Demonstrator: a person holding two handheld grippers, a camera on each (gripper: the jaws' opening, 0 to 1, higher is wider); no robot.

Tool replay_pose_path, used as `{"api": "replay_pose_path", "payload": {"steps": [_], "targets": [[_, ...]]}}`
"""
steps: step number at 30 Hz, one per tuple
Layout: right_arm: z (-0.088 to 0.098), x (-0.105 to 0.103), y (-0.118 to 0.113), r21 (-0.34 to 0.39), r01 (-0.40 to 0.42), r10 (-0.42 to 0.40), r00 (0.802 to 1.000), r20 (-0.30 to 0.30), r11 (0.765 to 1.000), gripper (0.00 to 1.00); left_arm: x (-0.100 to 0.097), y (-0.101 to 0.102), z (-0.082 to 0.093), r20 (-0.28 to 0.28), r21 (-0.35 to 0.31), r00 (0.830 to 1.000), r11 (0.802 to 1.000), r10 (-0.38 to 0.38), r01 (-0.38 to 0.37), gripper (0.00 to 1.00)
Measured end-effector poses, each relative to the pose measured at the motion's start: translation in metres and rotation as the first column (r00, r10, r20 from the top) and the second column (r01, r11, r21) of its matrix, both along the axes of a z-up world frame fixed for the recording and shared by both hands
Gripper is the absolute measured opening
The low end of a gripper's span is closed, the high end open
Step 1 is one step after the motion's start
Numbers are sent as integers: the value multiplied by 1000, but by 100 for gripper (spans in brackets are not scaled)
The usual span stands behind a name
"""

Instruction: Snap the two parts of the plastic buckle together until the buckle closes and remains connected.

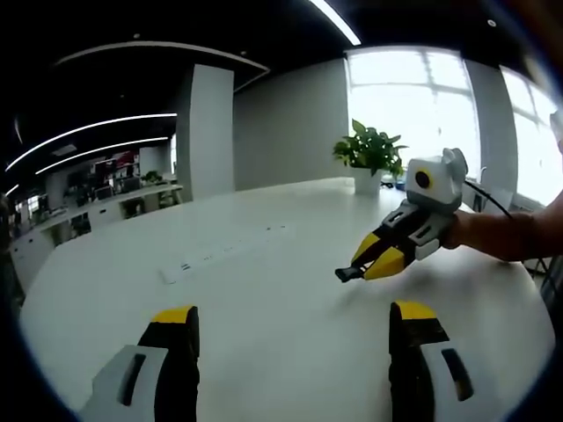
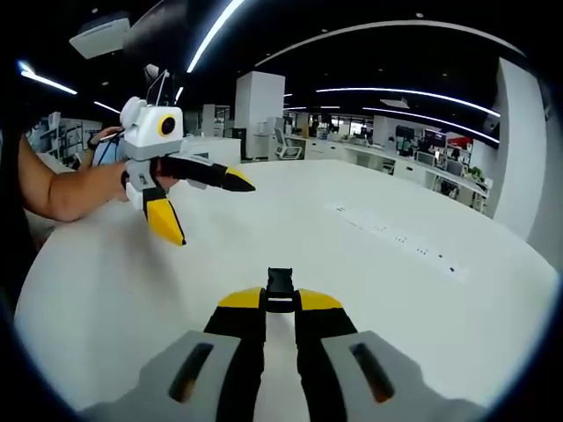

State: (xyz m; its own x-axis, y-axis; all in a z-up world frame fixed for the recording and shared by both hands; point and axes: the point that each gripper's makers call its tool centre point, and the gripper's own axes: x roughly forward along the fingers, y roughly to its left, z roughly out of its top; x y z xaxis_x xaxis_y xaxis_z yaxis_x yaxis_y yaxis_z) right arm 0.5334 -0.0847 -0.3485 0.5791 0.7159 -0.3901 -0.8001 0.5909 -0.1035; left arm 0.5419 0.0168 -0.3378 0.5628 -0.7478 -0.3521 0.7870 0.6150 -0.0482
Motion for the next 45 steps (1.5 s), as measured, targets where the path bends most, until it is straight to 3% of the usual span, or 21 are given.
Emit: {"api": "replay_pose_path", "payload": {"steps": [45], "targets": [[-4,56,0,-20,19,-19,1000,-16,1000,11,3,-2,-3,-18,5,1000,1000,-1,1,91]]}}
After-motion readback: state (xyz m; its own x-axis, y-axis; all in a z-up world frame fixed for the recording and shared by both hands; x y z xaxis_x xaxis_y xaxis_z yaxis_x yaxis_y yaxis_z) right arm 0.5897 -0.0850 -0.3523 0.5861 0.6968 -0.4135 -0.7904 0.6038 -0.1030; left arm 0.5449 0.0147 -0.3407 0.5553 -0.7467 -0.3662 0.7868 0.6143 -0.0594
